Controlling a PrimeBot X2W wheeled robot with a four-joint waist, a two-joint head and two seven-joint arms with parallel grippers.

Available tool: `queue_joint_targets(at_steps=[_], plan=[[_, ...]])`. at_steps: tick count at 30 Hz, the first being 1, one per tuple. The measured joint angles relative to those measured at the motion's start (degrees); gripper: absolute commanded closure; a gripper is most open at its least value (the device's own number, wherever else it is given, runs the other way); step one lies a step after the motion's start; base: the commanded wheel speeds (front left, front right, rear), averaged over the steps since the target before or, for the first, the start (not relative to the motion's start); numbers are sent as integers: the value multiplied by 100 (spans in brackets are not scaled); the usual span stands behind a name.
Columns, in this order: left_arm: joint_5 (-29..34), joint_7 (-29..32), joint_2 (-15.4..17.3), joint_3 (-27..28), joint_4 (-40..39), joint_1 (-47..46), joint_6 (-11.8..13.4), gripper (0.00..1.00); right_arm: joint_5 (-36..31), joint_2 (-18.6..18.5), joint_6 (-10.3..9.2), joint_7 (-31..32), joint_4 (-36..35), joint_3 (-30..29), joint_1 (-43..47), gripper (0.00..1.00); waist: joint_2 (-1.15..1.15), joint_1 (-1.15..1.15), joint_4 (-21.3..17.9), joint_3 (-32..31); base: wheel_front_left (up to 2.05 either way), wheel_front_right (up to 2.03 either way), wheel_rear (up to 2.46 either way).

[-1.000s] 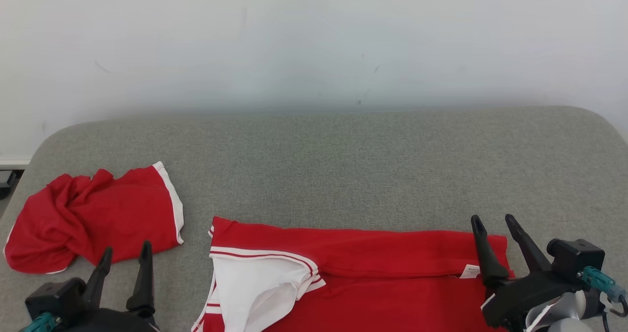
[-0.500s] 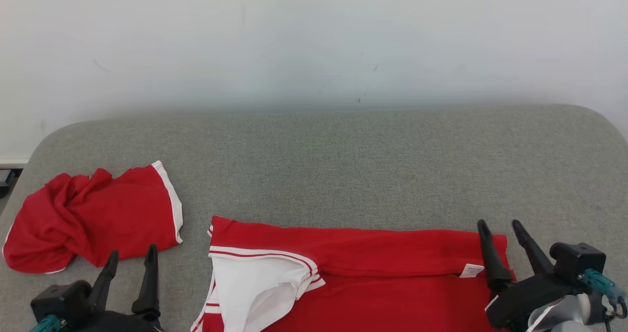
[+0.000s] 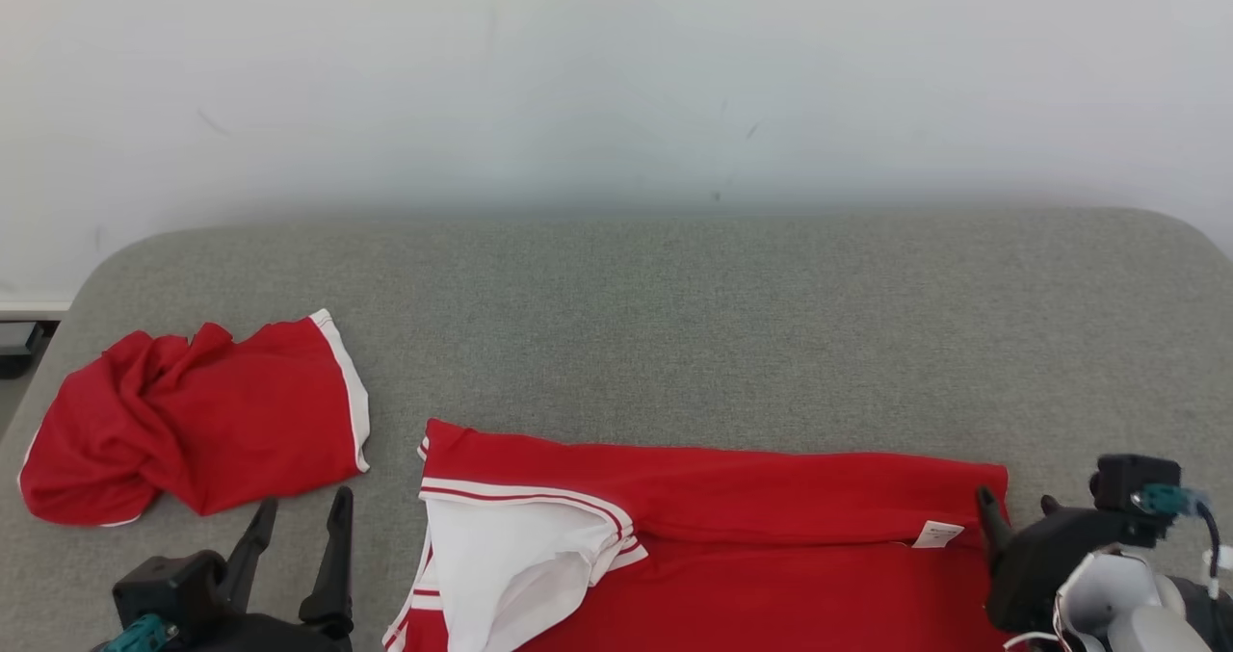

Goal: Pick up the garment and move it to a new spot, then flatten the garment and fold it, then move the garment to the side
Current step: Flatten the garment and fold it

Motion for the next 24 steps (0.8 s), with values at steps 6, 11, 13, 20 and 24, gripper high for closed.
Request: queue_joint_targets(at_steps=[6,11,13,20,24], plan=[[0,54,-11,-43,0,-3,-1,0,-66,27,-25,889,469,237,-390,0,0,0,45,62,0,0,0],[1,114,-34,-101,24,-65,-55,0,-166,19,-31,1373,755,238,-389,0,0,1,114,115,0,0,0],[1,114,-33,-93,32,-73,-55,0,-219,18,-31,1472,775,190,-387,0,0,0,150,130,0,0,0],[-7,113,-30,-75,77,-71,-56,0,-485,12,-31,1581,864,-255,-387,0,0,0,177,158,0,0,0],[-10,113,-14,-45,71,-66,-56,0,-669,44,-31,1634,810,-394,-391,0,0,1,157,206,0,0,0]])
